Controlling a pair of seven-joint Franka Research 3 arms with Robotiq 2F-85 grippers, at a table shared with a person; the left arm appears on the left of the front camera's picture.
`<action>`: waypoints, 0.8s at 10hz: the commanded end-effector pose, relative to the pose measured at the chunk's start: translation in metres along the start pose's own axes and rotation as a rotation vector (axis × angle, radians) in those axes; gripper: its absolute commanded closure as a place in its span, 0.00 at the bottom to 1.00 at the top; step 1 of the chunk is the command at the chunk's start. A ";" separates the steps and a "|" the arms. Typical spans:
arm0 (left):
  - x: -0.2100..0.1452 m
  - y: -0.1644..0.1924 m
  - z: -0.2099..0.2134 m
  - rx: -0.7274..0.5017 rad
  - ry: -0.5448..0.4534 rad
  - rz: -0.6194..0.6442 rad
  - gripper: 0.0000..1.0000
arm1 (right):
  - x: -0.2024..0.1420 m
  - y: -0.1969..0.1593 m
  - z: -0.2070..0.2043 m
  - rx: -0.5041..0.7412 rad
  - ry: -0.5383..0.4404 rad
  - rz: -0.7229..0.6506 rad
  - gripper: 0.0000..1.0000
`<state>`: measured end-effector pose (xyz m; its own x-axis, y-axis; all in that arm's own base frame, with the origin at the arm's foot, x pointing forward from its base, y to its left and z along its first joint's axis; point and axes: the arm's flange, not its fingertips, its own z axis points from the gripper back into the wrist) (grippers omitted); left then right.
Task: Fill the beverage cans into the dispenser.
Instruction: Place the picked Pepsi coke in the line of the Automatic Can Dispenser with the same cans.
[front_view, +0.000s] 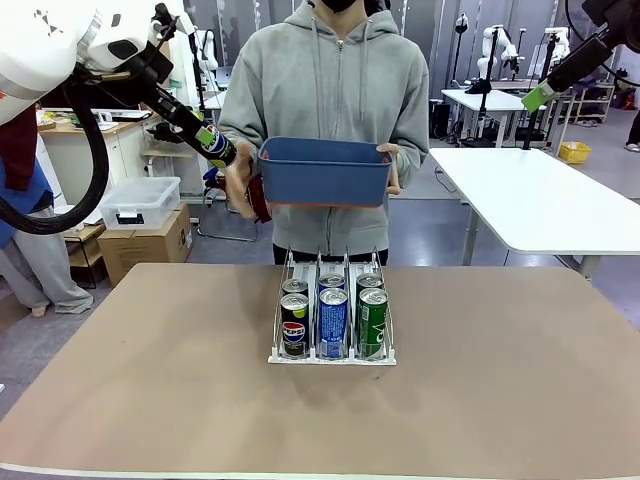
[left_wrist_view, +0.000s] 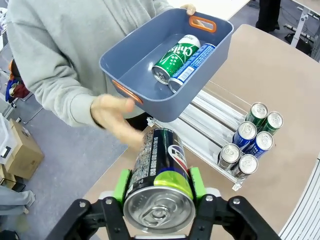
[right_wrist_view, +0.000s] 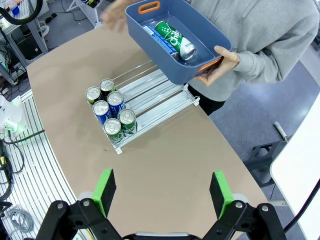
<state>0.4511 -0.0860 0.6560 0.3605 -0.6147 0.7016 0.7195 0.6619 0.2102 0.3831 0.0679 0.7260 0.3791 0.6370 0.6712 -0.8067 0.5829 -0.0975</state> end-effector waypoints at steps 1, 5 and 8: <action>0.000 0.001 0.002 -0.004 -0.007 0.001 1.00 | -0.001 0.000 0.001 0.009 -0.007 0.002 0.00; 0.000 0.001 0.002 -0.004 -0.007 0.001 1.00 | -0.001 0.000 0.001 0.009 -0.007 0.002 0.00; 0.000 0.001 0.002 -0.004 -0.007 0.001 1.00 | -0.001 0.000 0.001 0.009 -0.007 0.002 0.00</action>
<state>0.4511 -0.0859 0.6560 0.3605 -0.6147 0.7015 0.7195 0.6619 0.2102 0.3831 0.0679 0.7260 0.3791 0.6370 0.6712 -0.8067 0.5829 -0.0975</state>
